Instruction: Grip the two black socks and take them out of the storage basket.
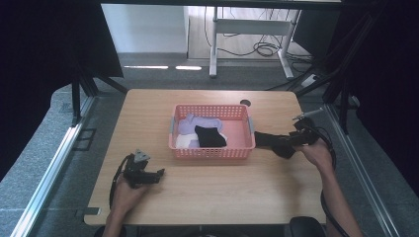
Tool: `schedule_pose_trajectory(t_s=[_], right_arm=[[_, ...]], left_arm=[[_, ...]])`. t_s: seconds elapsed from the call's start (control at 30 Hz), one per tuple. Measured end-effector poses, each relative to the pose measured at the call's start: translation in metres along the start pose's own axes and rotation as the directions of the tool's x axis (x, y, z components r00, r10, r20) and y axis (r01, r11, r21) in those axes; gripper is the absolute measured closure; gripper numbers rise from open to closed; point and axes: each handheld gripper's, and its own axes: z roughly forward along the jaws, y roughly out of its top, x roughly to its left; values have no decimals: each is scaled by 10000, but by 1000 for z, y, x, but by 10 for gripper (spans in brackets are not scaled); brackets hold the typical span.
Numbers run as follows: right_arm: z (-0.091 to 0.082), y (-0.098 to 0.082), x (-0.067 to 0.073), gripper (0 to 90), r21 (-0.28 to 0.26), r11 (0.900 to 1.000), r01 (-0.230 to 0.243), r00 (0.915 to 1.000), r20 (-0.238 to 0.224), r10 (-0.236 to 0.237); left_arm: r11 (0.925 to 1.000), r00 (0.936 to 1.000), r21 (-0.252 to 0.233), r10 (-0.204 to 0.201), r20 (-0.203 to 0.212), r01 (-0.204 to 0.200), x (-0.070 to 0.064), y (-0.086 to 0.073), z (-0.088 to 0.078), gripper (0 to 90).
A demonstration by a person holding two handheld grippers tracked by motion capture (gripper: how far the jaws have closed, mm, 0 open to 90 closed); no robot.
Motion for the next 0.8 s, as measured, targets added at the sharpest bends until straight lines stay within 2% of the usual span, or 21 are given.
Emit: schedule_pose_trajectory(t_s=[0.13, 0.3, 0.33, 0.37, 0.4, 0.43, 0.47, 0.5, 0.63, 0.77, 0.8], right_arm=[[-9, 23, 14, 430, -281, 9982, 538, 9981, -290, -546], [-11, 42, 29, 408, -505, 9946, 911, 9948, -416, -932], [-11, 53, 37, 396, -667, 9920, 1073, 9920, -594, -1113], [-11, 53, 37, 396, -667, 9920, 1073, 9920, -594, -1113], [-8, 60, 45, 385, -766, 9892, 1247, 9879, -831, -1310], [-8, 60, 45, 385, -766, 9892, 1247, 9879, -831, -1310], [-4, 68, 55, 376, -817, 9861, 1448, 9837, -956, -1524], [-4, 68, 55, 376, -817, 9861, 1448, 9837, -956, -1524], [8, 82, 72, 360, -771, 9819, 1728, 9757, -1227, -1813], [21, 93, 87, 353, -731, 9762, 2044, 9656, -1486, -2133], [28, 98, 96, 356, -692, 9720, 2246, 9593, -1596, -2330]], left_arm=[[10000, 10000, 18, 8, -3, -8, 0, 0, 0, 130], [10000, 10000, 16, 13, 2, -13, 0, 0, 0, 130], [10000, 10000, 64, 71, -3, -71, 0, 0, 0, 130], [10000, 10000, 64, 69, -3, -69, 0, 0, 0, 130], [10000, 10000, 62, 66, -3, -66, 0, 0, 0, 130], [10000, 10000, 62, 66, -3, -66, 0, 0, 0, 130], [10000, 10000, 64, 69, -3, -69, 0, 0, 0, 130], [10000, 10000, 64, 69, -3, -69, 0, 0, 0, 130], [9999, 10000, 67, 90, -1, -90, 1, 0, 0, 130], [9999, 10000, 65, 91, 1, -91, 1, 0, 0, 130], [9999, 10000, 64, 89, 0, -89, 1, 0, 0, 130]])
